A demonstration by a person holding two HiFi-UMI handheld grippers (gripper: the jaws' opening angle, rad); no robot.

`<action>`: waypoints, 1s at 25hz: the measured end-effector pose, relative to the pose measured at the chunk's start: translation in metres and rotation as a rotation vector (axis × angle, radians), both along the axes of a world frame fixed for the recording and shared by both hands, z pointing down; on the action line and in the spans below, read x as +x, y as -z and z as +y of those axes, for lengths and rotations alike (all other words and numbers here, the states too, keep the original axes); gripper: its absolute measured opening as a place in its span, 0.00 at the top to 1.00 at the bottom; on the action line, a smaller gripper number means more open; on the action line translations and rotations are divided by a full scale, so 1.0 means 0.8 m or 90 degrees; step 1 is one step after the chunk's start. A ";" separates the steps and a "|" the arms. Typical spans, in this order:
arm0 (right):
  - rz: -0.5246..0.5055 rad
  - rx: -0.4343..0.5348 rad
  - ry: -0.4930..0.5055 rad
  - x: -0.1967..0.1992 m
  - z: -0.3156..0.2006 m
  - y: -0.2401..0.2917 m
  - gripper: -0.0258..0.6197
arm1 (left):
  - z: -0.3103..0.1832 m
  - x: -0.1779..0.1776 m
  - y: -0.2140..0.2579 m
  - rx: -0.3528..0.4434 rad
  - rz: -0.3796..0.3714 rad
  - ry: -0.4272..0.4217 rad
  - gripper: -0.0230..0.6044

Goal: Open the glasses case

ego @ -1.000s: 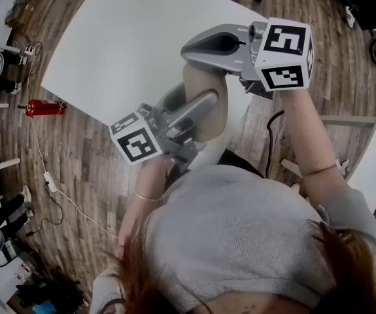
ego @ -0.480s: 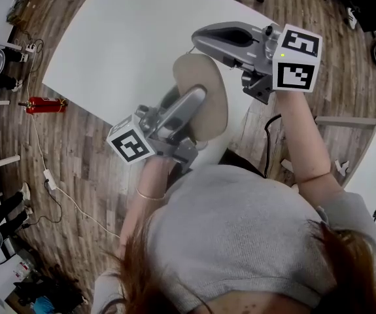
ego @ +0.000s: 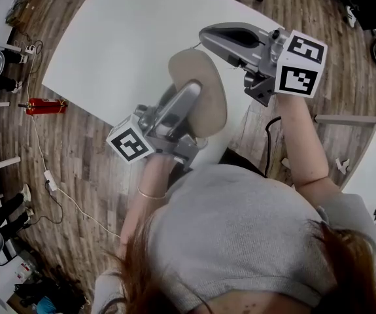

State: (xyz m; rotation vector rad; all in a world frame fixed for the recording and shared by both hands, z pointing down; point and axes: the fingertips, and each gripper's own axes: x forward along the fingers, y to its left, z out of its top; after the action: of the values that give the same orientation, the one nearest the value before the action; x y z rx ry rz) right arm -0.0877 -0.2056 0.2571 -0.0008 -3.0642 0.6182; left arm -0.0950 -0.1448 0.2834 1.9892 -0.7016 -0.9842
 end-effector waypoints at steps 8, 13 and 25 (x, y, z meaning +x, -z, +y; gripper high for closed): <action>-0.005 -0.006 -0.021 0.004 -0.005 -0.003 0.96 | -0.007 -0.006 0.001 0.001 -0.007 0.000 0.44; -0.009 -0.003 -0.026 0.005 -0.005 -0.001 0.96 | -0.010 -0.010 0.003 0.003 -0.030 0.019 0.44; -0.027 -0.009 -0.032 0.008 -0.004 0.004 0.96 | -0.012 -0.013 0.012 0.005 0.003 0.017 0.44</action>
State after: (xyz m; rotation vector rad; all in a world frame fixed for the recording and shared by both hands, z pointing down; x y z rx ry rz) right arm -0.0817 -0.2091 0.2540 0.0630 -3.1092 0.6515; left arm -0.1055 -0.1542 0.2740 1.9882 -0.7241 -1.0084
